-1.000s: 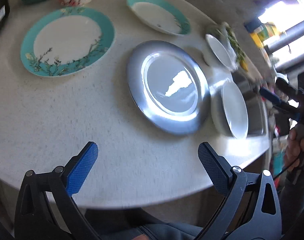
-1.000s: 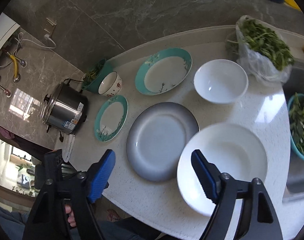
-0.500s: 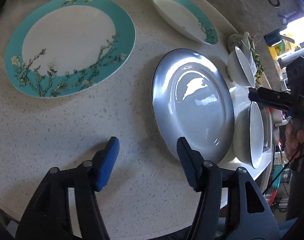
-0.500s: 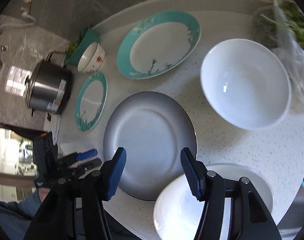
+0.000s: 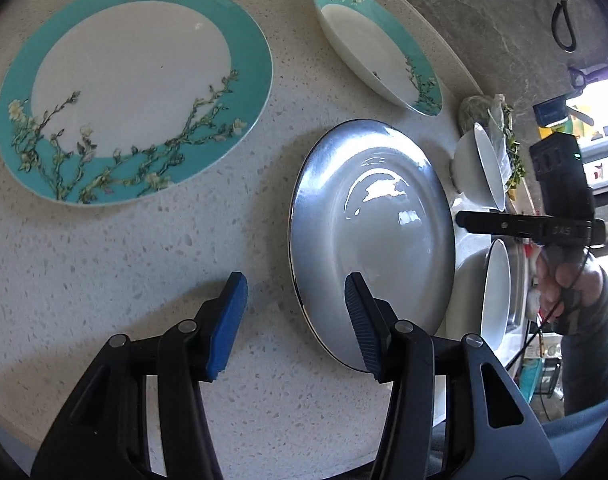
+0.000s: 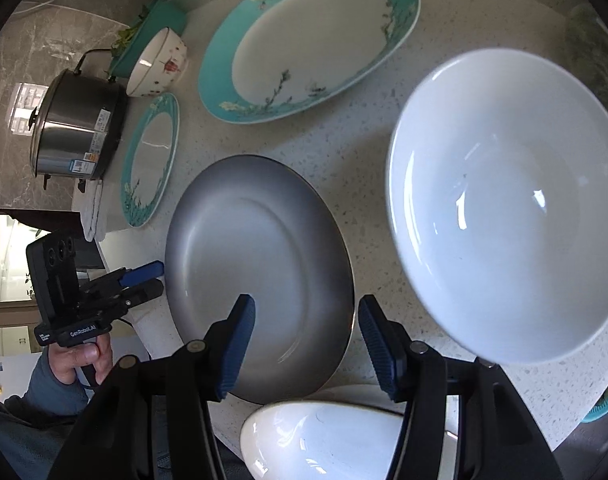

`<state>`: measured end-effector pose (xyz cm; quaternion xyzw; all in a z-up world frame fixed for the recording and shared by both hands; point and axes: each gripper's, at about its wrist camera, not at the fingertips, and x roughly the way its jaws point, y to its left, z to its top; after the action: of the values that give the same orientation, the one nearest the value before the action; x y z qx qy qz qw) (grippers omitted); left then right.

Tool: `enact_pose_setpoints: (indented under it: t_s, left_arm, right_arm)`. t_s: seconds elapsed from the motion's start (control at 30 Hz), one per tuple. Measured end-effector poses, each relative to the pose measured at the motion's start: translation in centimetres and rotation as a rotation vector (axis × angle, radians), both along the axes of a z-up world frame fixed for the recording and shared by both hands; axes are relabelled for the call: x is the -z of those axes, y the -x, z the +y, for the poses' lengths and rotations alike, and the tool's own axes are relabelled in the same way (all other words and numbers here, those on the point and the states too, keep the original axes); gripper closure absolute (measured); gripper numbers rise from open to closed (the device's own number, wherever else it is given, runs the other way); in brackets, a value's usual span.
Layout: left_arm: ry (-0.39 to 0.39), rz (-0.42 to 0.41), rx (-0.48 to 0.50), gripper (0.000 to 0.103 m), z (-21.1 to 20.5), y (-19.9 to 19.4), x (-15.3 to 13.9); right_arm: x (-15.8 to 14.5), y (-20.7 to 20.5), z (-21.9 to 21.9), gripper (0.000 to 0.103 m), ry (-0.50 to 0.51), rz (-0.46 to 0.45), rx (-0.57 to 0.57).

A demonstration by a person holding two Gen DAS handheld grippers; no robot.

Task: Organize plates and bowls
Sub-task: 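Reach the right gripper to the grey plate and close on its rim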

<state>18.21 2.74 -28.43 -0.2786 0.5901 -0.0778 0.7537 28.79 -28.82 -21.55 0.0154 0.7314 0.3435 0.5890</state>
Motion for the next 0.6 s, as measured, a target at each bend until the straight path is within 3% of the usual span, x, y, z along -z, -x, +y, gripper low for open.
enact_pose_setpoints:
  t_s: [0.23,0.4,0.47,0.6]
  left_arm:
    - [0.044,0.006,0.05,0.055,0.2,-0.4,0.0]
    - [0.051,0.004,0.091,0.056,-0.3,-0.5,0.0]
    - [0.057,0.012,0.1,0.066,-0.6,-0.8,0.2]
    - [0.061,0.014,0.104,0.071,-0.4,-0.8,0.4]
  right_arm:
    - [1.5,-0.5,-0.1,0.045,0.046,0.037,0.005]
    - [1.7,-1.0,-0.8,0.045,-0.001,0.069,0.046]
    - [1.8,-1.0,-0.8,0.045,-0.003,0.071,0.044]
    - [1.6,-0.7,-0.4,0.048,0.018,0.065,0.01]
